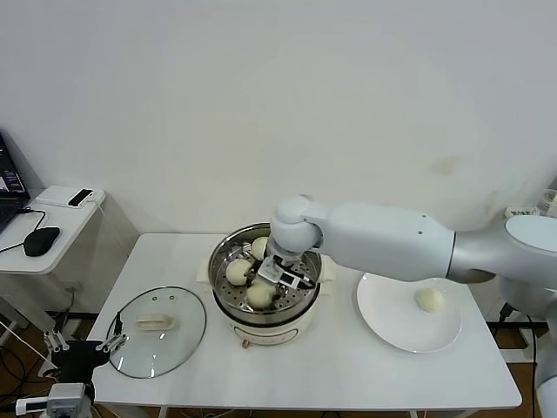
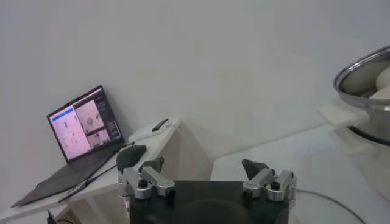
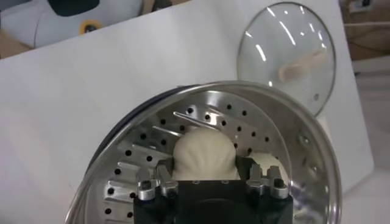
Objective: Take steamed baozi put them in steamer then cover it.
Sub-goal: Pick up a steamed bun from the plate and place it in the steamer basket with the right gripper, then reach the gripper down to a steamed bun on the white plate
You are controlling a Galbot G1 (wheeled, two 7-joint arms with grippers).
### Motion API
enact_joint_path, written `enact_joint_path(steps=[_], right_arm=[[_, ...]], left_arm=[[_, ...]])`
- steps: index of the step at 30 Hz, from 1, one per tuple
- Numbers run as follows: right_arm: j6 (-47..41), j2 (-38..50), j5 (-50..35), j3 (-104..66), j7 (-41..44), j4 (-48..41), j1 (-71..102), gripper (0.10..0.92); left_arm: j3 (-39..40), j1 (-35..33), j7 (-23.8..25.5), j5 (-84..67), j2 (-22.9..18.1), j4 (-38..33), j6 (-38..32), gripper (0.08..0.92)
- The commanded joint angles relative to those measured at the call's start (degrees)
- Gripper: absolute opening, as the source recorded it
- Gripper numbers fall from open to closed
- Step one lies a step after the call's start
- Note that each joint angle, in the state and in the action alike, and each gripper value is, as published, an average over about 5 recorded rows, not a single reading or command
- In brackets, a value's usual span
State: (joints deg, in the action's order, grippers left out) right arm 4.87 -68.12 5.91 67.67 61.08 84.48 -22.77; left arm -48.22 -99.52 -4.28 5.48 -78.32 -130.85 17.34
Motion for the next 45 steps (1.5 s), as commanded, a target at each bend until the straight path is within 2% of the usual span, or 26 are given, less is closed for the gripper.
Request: enact_joint_path(steps=[1,5,8,13,19,24,33,45], right_arm=[[2.85,-0.02,0.97,0.39,-0.96,0.65,-0.01,0.681],[2.39,1.02,0.02,-1.63,-0.82,0.94,-1.11,0.780],[1.00,2.38,-2.66,-3.61,0.35,0.88,-2.11,0.816],[-5.43,6.83,-5.91,-9.11,3.12,-0.58,-2.49,0.822],[-21.44,15.53,-9.04,-14.61,3.54,-1.98,-2.82,0.823],[-26.12,24.44,-8.84,-15.53,3.74,0.32,-2.00,0.823],[-23.92,39.21,0.09,-20.66,4.33,0.89,9.70,0.823],[-14.97,42.53,10.62,-40.83,6.62,-4.71,34.05,0.823]], left_arm=[[-0.07,0.08,-0.06,-0.21,0.07,0.27,0.00,0.823],[-0.01,0.23,-0.05,-0.14,0.23,0.40,0.02,0.823],[-0.10,0.29,-0.04,-0.11,0.50,0.46,0.09,0.823],[-0.18,0.35,-0.01,-0.07,0.87,0.36,0.18,0.823],[0.20,0.46,0.01,0.10,1.39,0.37,0.24,0.823],[0.70,0.85,0.08,0.08,1.90,0.34,0.52,0.823],[1.49,1.39,0.19,-0.18,2.96,0.42,0.81,0.823],[2.14,1.62,0.21,-0.39,2.85,0.61,1.32,0.823]])
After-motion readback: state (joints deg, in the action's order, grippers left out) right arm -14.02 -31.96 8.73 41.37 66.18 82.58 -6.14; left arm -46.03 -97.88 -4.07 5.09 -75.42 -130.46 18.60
